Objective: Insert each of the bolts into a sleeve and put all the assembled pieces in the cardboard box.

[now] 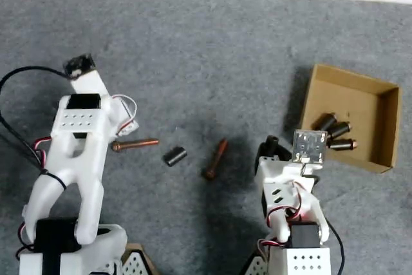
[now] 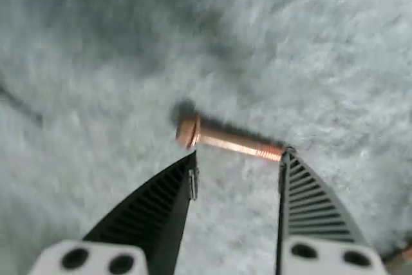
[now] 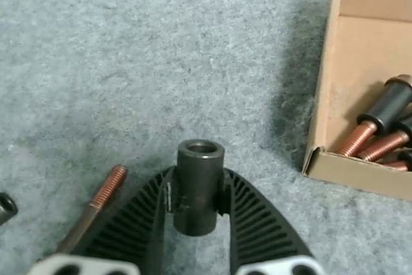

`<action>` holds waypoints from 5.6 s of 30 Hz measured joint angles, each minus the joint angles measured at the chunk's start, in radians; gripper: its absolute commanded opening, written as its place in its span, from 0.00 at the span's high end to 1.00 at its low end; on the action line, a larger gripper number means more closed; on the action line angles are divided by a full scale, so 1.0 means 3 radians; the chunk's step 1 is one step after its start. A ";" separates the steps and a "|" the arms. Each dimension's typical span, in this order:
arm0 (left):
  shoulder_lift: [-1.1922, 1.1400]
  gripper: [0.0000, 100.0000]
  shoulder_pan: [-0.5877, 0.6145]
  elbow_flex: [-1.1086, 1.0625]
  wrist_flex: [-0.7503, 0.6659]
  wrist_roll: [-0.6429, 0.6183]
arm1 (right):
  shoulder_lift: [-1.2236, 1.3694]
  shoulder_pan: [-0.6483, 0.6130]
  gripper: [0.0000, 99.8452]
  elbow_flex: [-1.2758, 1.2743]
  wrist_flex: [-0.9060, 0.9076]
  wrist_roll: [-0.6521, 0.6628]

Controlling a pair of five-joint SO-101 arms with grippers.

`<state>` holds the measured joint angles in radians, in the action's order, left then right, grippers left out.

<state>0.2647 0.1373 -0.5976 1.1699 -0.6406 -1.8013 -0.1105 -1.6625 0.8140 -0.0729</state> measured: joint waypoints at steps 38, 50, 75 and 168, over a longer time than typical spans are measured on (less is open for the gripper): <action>-0.0895 0.80 -0.0026 -0.0256 -0.1043 -0.1785 | 0.0000 0.0000 1.00 0.0000 0.0000 0.0281; -0.0895 0.81 0.0123 -0.0256 -0.1048 -0.1785 | 0.0000 0.0000 1.00 0.0000 0.0000 0.0281; -0.0895 0.99 0.0205 -0.0256 -0.1069 -0.1887 | 0.0000 0.0000 1.00 0.0000 0.0000 0.0281; 0.5140 0.99 -0.1718 -0.2874 -0.1683 -0.0987 | 0.0026 -0.1892 1.00 -0.0026 -0.0777 0.1606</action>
<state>1.8067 -0.3782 -1.4599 0.6651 -0.9367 -1.7937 -0.6782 -1.6701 0.5808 0.4089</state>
